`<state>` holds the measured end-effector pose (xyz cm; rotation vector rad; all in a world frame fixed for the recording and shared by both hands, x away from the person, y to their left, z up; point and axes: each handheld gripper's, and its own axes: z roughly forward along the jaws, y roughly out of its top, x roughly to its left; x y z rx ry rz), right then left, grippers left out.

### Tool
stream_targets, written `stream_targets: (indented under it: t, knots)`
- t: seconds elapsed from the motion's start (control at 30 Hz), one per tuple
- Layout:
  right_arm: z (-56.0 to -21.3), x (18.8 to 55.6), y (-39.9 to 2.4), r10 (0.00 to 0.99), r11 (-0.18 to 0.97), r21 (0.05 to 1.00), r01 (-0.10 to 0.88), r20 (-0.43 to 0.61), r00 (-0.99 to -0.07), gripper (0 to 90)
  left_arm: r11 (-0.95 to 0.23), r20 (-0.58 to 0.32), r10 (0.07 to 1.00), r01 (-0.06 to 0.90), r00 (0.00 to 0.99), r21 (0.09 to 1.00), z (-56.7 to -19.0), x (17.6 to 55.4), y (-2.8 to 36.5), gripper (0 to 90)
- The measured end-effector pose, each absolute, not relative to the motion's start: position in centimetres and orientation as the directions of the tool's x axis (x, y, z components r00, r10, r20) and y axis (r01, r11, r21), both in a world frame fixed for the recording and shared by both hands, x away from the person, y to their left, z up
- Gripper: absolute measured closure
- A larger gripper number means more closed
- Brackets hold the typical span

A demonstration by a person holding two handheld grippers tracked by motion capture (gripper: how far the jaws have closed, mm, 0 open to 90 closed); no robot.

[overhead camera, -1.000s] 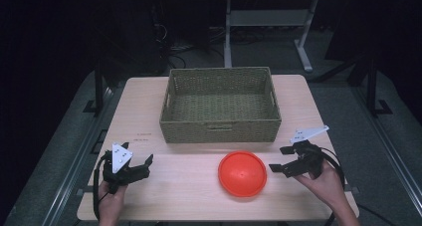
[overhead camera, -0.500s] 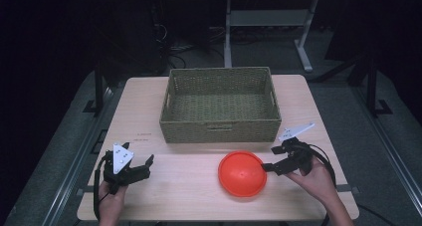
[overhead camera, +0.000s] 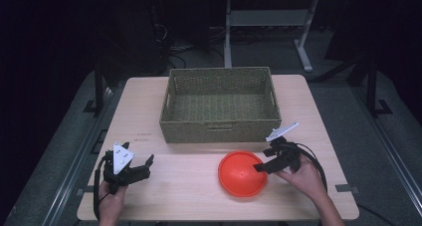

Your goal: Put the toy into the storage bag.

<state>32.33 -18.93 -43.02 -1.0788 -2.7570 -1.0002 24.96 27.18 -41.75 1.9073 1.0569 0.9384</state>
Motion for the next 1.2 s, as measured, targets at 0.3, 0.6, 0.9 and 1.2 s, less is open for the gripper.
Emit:
stream_targets:
  t: [0.3, 0.6, 0.9, 1.2]
  knots:
    - [-44.1, 33.0, -18.9, 0.617, 0.558, 0.520, 0.646, 0.260, -0.743, 32.6, -0.385, 0.242, 0.888, 0.344, 0.392, 0.856, -41.8, 25.0, 27.1, 12.8]
    - [-44.7, 33.4, -18.6, 0.609, 0.571, 0.496, 0.654, 0.278, -0.742, 43.7, -0.394, 0.252, 0.884, 0.337, 0.394, 0.855, -41.8, 24.9, 27.0, 12.8]
    - [-45.0, 33.5, -18.5, 0.605, 0.573, 0.480, 0.664, 0.299, -0.738, 49.1, -0.394, 0.255, 0.884, 0.330, 0.391, 0.858, -41.7, 24.8, 27.0, 12.8]
    - [-45.3, 33.6, -18.4, 0.609, 0.566, 0.486, 0.666, 0.298, -0.735, 57.6, -0.397, 0.259, 0.882, 0.325, 0.393, 0.858, -41.7, 24.8, 26.9, 12.8]
